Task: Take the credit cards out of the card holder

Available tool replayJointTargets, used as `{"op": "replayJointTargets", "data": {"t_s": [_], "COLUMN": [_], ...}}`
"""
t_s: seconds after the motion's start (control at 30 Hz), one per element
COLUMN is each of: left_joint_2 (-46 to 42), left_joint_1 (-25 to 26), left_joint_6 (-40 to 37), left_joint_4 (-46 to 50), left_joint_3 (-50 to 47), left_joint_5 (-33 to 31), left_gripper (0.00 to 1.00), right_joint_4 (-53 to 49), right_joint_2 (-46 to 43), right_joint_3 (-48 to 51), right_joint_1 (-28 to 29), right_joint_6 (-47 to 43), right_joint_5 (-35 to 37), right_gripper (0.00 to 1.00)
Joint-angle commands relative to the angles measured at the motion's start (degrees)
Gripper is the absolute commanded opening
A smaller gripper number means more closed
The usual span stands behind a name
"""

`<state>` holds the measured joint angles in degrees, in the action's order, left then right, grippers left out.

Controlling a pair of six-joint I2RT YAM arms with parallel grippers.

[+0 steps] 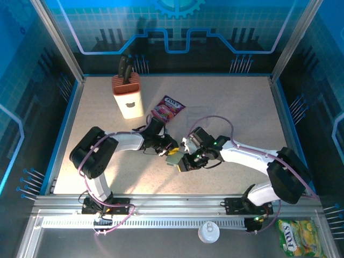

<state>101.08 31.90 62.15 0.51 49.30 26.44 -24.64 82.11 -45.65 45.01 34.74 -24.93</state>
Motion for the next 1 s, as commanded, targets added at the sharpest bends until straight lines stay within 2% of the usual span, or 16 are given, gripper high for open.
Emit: {"op": "replayJointTargets", "data": {"t_s": [0.0,0.17,0.37,0.5,0.67,0.77,0.83,0.97], "left_joint_2": [-2.61,-1.74,1.02,0.27,-1.37,-2.46,-3.18,-5.10], "left_joint_1": [-0.07,-0.33,-0.99,-1.44,-2.33,-2.72,-3.21,-4.19], "left_joint_6": [-5.59,-13.04,-16.99,-17.07,-16.29,-15.93,-15.62,-15.21], "left_joint_4": [9.95,16.41,18.49,18.54,18.70,18.74,18.82,18.63], "left_joint_3": [3.25,9.20,12.21,10.88,8.62,6.96,6.00,4.23], "left_joint_5": [-3.52,-5.69,-3.53,-3.65,-4.06,-4.61,-5.13,-6.46], "left_gripper": [0.26,0.32,0.37,0.38,0.38,0.39,0.39,0.40], "right_joint_4": [-3.84,-5.03,-8.40,-8.36,-6.69,-8.67,-10.23,-10.49], "right_joint_2": [2.33,7.79,12.07,15.11,20.11,22.49,22.57,19.64], "right_joint_3": [-0.47,-2.38,-6.95,-10.91,-17.21,-22.07,-24.06,-23.39], "right_joint_1": [1.42,1.57,0.62,-1.38,-4.82,-6.22,-6.67,-6.07], "right_joint_6": [4.23,3.61,3.28,1.52,-0.92,-1.19,-0.14,4.39], "right_joint_5": [3.42,3.99,11.53,15.32,16.53,20.97,23.69,21.84], "right_gripper": [0.24,0.21,0.23,0.24,0.24,0.25,0.27,0.35]}}
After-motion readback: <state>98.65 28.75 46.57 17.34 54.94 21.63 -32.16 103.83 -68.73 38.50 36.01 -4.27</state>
